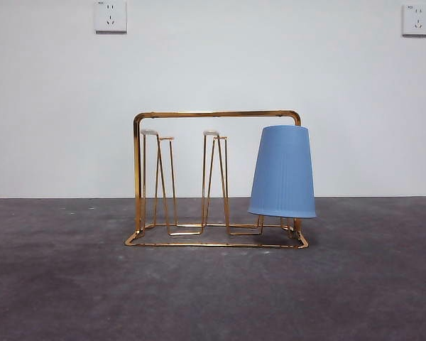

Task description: Pick up cup 1,put cup 1 in the cup rack,pick up cup 2,put cup 2 in the cup rack

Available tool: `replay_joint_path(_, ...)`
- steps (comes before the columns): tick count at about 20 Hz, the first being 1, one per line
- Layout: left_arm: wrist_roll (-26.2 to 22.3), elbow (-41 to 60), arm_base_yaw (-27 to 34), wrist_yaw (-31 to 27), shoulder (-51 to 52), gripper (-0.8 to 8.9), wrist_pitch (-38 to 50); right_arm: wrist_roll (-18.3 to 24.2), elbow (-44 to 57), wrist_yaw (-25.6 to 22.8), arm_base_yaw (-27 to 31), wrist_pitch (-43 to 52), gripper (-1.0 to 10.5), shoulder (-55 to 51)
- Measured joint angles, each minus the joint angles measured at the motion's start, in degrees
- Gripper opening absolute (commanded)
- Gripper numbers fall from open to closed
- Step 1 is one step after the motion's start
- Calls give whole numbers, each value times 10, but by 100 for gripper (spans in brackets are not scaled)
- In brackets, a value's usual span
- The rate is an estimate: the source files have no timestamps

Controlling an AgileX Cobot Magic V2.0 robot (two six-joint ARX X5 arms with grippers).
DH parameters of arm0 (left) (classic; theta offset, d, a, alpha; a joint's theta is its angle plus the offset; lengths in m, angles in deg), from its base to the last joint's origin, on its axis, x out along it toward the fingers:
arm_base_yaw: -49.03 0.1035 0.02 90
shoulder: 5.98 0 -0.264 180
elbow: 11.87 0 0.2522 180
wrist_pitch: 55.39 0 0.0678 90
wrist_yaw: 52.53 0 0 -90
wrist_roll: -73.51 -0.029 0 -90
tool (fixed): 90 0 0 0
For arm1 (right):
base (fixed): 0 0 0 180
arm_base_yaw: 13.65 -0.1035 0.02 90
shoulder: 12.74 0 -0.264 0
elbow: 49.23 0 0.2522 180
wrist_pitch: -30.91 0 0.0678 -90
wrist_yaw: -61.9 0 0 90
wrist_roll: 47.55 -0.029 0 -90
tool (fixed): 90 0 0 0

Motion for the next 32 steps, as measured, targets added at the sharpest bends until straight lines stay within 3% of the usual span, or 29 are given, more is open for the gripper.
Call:
replay_joint_path(5,-3,0,0,30,-67,477,73,-24,0,48,0,8,-12,7)
replay_joint_path(12,-3,1,0,43,-134,477,152,-31,0,75,-25,15,-12,7)
replay_joint_path(22,-3,1,-1,59,-146,477,263,-28,0,89,-29,-8,-12,7)
replay_joint_path(32,-2,1,-1,79,-157,471,285,-24,0,94,-30,4,-12,8)
